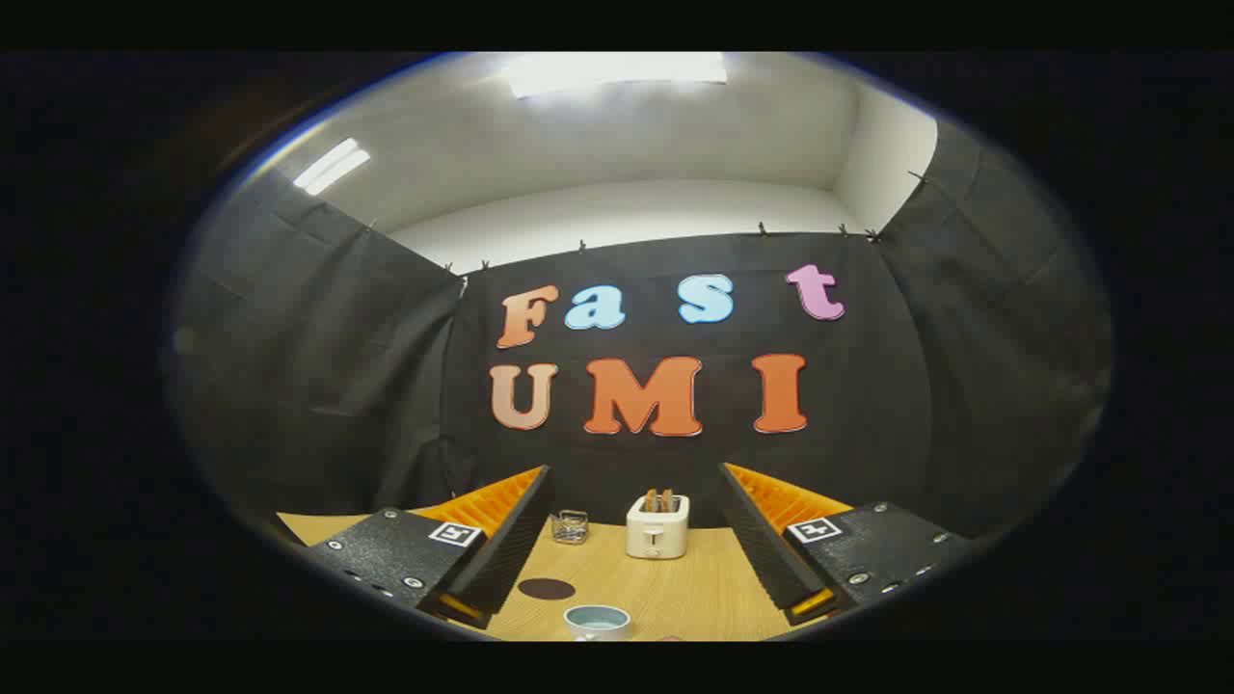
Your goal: Take the bottle from table, then pour the juice into the cup, finally place the bottle on the coaster
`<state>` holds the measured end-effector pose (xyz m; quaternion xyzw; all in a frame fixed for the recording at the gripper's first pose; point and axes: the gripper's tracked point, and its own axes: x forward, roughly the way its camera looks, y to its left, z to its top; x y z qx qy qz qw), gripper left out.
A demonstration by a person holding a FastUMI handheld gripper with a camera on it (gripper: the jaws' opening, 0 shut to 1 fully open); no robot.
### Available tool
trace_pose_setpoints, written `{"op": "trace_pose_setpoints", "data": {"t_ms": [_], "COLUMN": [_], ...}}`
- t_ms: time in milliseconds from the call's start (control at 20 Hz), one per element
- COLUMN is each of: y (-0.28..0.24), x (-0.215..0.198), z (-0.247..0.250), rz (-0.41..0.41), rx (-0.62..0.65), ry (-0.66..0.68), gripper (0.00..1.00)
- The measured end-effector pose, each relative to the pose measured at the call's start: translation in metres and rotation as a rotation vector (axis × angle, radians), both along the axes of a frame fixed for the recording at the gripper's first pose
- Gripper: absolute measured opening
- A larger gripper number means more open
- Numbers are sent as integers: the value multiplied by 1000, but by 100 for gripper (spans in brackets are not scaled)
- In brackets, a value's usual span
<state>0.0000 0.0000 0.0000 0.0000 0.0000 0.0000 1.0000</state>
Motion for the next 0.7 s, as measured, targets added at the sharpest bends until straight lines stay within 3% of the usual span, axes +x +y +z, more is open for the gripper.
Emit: {"op": "trace_pose_setpoints", "data": {"t_ms": [700], "y": [14], "x": [2], "z": [-6], "rz": [13], "rx": [28], "ry": [25], "gripper": [99]}}
